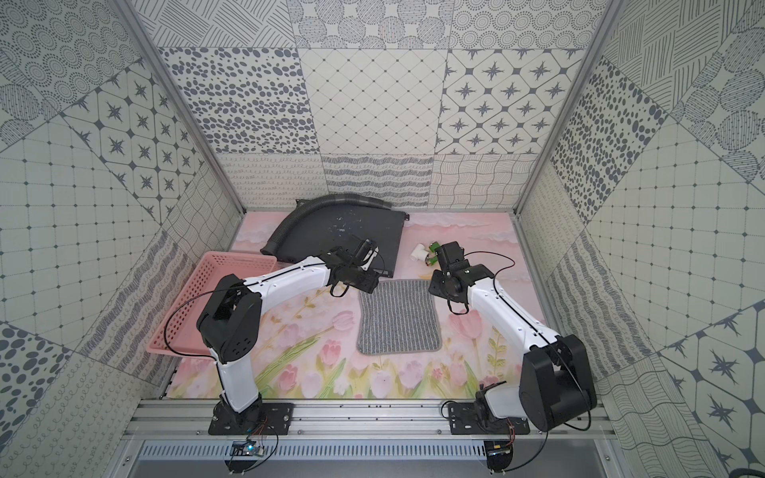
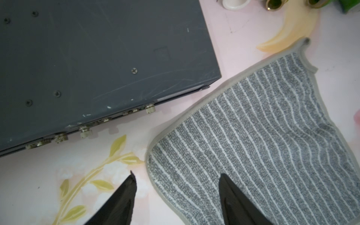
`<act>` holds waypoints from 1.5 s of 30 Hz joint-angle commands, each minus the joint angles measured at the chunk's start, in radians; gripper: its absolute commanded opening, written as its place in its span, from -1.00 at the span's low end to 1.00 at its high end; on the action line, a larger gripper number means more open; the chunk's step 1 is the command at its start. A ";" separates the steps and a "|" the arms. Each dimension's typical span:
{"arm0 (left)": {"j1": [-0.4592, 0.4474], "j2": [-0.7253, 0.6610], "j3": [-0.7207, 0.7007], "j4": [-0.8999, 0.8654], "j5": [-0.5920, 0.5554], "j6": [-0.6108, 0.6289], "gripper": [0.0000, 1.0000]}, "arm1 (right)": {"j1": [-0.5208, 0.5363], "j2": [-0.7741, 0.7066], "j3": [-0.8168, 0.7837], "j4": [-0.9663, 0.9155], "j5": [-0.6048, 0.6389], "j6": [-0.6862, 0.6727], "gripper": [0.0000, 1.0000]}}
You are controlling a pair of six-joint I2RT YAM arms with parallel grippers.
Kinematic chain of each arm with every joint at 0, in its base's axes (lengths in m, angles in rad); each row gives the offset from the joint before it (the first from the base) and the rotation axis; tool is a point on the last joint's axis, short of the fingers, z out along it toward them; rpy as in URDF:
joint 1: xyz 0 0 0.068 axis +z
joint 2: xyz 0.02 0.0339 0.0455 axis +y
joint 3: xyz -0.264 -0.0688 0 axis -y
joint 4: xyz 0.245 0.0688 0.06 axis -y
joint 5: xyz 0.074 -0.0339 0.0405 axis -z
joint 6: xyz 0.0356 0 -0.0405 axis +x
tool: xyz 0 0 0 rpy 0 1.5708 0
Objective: Fold the square dishcloth
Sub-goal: Flatten out the cleaning item at the center of the board, then fold the cleaning item at the center of the board.
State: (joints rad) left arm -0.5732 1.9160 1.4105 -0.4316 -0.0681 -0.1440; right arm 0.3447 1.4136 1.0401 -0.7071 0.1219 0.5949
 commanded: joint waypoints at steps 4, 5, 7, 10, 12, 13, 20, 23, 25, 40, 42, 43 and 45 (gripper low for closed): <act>0.050 -0.003 -0.066 -0.021 0.073 -0.165 0.33 | -0.039 0.146 0.101 0.034 0.023 -0.090 -0.06; 0.051 0.002 -0.071 -0.021 0.084 -0.175 0.34 | -0.041 0.174 0.114 0.046 0.019 -0.095 -0.04; 0.053 0.016 -0.077 0.006 0.105 -0.186 0.34 | -0.048 0.226 0.140 0.064 0.009 -0.105 -0.04; 0.053 0.038 -0.077 0.018 0.119 -0.200 0.31 | -0.055 0.307 0.184 0.082 -0.005 -0.110 0.01; 0.053 0.050 -0.080 0.023 0.112 -0.210 0.26 | -0.060 0.355 0.212 0.090 -0.019 -0.108 0.04; 0.054 0.055 -0.082 0.026 0.109 -0.214 0.24 | -0.061 0.377 0.224 0.095 -0.025 -0.106 0.06; 0.056 0.077 -0.085 0.046 0.108 -0.240 0.13 | -0.061 0.473 0.268 0.125 -0.078 -0.074 0.13; 0.058 0.086 -0.082 0.064 0.119 -0.251 0.07 | -0.061 0.490 0.268 0.133 -0.084 -0.060 0.14; 0.058 0.092 -0.081 0.077 0.130 -0.259 0.04 | -0.061 0.500 0.266 0.136 -0.085 -0.051 0.14; 0.082 0.108 -0.097 0.165 0.196 -0.324 -0.27 | -0.063 0.599 0.310 0.150 -0.055 -0.032 -0.11; 0.082 0.109 -0.101 0.164 0.202 -0.324 -0.37 | -0.062 0.603 0.313 0.150 -0.060 -0.028 -0.21; 0.082 0.108 -0.104 0.164 0.203 -0.325 -0.46 | -0.062 0.604 0.312 0.151 -0.061 -0.028 -0.27; 0.082 0.101 -0.111 0.169 0.201 -0.325 -0.59 | -0.063 0.600 0.309 0.150 -0.062 -0.028 -0.40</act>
State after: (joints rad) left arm -0.5022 2.0136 1.3128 -0.2729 0.0902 -0.4465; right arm 0.2855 1.9842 1.3468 -0.5640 0.0639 0.5598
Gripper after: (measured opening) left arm 0.231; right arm 0.318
